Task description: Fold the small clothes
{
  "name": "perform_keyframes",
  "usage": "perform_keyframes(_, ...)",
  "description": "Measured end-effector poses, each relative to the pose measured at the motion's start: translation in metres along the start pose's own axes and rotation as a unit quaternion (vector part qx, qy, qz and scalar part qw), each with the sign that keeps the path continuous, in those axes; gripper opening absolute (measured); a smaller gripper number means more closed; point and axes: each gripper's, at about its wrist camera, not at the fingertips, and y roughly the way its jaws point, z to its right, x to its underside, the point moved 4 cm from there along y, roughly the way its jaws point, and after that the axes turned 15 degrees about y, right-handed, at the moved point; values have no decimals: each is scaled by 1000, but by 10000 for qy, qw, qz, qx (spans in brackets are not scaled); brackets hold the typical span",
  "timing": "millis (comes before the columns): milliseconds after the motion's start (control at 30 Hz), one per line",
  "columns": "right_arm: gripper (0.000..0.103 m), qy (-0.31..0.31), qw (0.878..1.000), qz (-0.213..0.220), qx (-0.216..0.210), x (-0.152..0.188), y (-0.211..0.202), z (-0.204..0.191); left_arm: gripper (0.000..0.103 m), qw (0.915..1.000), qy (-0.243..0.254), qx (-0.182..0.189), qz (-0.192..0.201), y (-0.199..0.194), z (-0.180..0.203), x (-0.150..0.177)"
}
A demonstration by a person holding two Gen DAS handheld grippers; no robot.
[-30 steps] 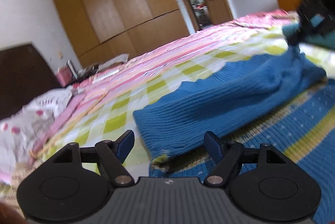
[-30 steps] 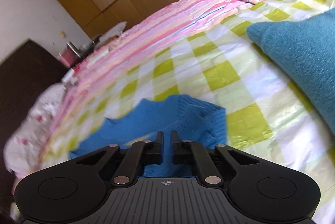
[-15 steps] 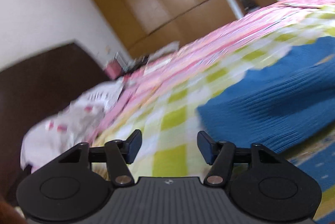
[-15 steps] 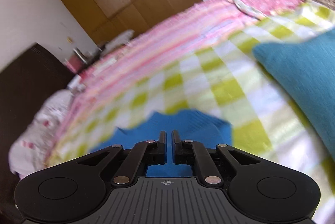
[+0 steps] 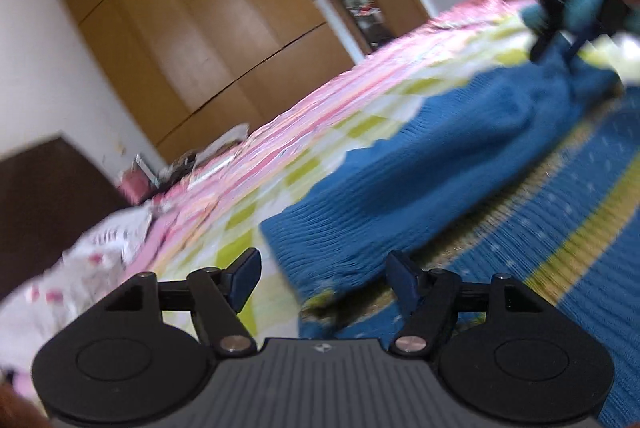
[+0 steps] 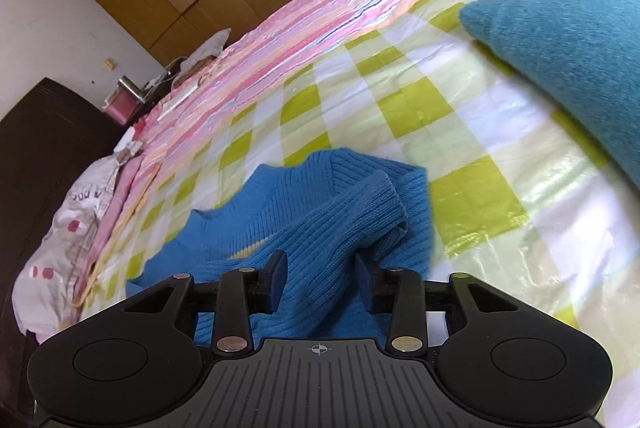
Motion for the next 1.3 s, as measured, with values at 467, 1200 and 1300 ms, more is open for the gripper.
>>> perform_keyframes(467,5,385,9950,98,-914,-24,-26,-43,73,9927,1157,-157,314,-1,21,-16)
perform_keyframes(1200,42,843,9938,-552,-464,35,-20,25,31,9926,-1047,-266,-561,11,-45,16)
perform_keyframes(1300,42,844,9947,-331,-494,29,-17,24,30,9923,-1063,-281,-573,17,-48,15)
